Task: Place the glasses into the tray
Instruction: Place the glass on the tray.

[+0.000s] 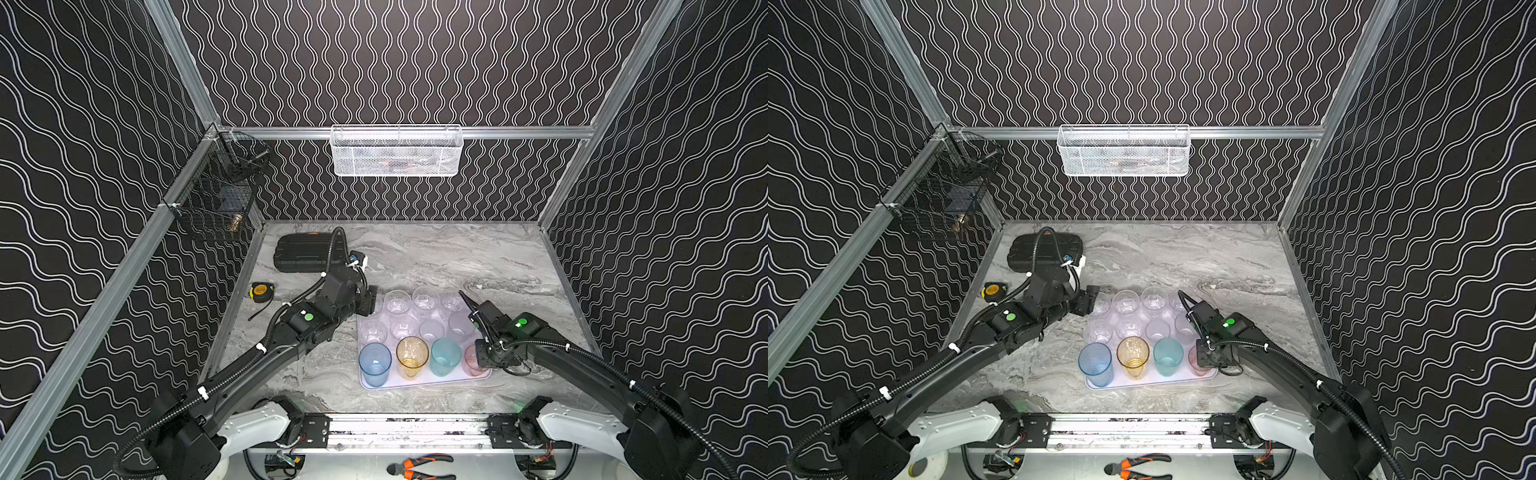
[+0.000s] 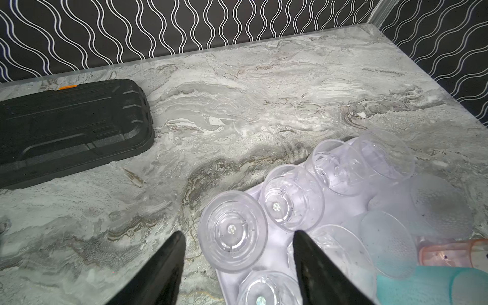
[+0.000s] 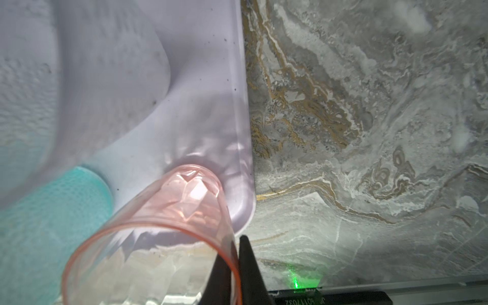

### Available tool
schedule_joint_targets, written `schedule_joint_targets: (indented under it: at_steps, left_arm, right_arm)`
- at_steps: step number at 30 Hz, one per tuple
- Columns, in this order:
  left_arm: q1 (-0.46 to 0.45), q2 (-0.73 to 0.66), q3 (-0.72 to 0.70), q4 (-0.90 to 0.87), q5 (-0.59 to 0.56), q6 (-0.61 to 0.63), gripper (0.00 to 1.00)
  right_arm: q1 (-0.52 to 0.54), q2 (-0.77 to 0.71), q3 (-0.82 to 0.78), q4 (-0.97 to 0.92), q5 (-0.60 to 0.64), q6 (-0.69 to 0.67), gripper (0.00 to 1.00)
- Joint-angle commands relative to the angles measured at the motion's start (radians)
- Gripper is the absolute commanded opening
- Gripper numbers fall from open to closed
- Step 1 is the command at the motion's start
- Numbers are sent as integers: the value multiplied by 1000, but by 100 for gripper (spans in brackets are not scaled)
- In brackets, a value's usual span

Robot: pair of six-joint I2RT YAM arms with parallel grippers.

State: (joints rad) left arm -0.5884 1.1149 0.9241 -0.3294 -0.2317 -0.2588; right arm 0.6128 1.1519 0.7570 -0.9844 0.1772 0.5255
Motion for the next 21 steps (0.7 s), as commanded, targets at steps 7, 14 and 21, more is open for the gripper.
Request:
schedule_joint_targets:
  at_steps: [7, 14, 21]
  left_arm:
    - [6, -25, 28, 7, -52, 42, 69]
    - [92, -59, 8, 63, 2, 36, 70]
    - [326, -75, -199, 422, -48, -167, 78]
  right_arm:
    - [-2, 35, 266, -162, 32, -83, 42]
    - [-241, 101, 464, -63, 76, -232, 48]
    - [-434, 18, 107, 701, 207, -139, 59]
